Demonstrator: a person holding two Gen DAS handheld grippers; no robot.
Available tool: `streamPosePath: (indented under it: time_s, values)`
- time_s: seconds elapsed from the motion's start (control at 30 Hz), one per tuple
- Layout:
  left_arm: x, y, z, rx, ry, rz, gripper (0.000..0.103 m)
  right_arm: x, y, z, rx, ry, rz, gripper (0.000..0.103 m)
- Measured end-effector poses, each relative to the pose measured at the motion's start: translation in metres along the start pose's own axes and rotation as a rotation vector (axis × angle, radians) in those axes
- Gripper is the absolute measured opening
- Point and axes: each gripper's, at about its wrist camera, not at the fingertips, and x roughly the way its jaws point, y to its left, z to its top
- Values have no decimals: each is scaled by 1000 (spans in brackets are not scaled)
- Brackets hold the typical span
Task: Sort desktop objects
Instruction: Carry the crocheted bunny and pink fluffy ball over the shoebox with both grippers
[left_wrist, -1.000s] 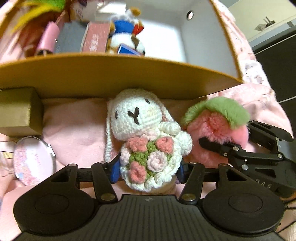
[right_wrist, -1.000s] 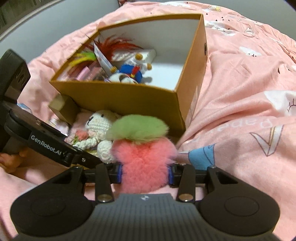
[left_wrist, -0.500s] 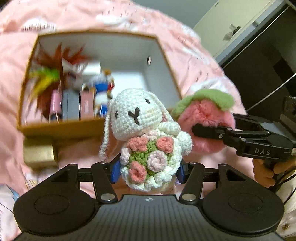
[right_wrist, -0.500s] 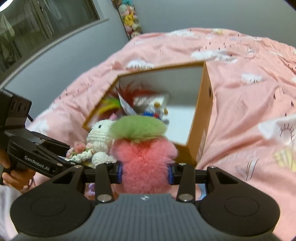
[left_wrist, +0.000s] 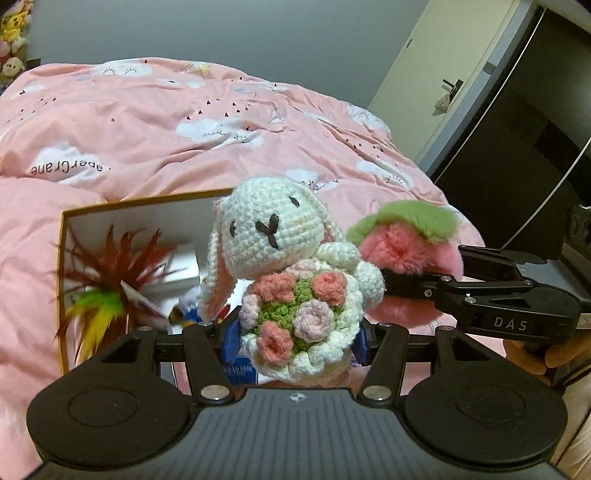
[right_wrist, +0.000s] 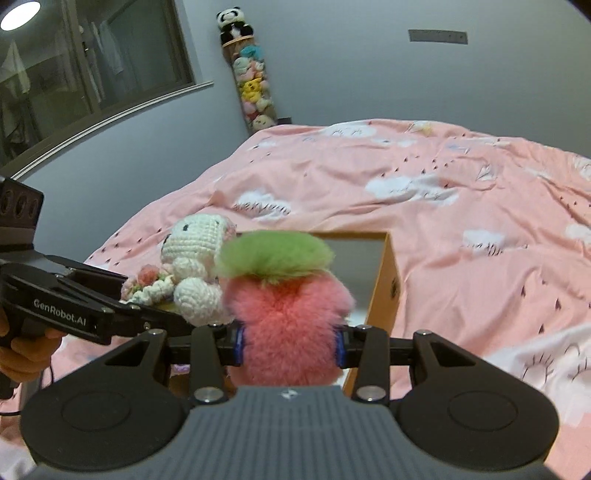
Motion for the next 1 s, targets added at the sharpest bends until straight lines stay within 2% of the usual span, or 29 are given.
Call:
streamPosePath:
  time_s: [0.13,0.4,0.63,1.0]
  values:
    - [29,4,5,9,39,9,65,16,-3,6,-15,6,-51,44]
    - [90,17,-3,-26,174,15,65,39,-15,4,-5,48,-83,44]
    - [119,16,-13,13,263,58,66,51,-25,4,20,72,-82,44]
    - [149,16,-17,35,370,23,72,55,-34,5,46,85,-77,44]
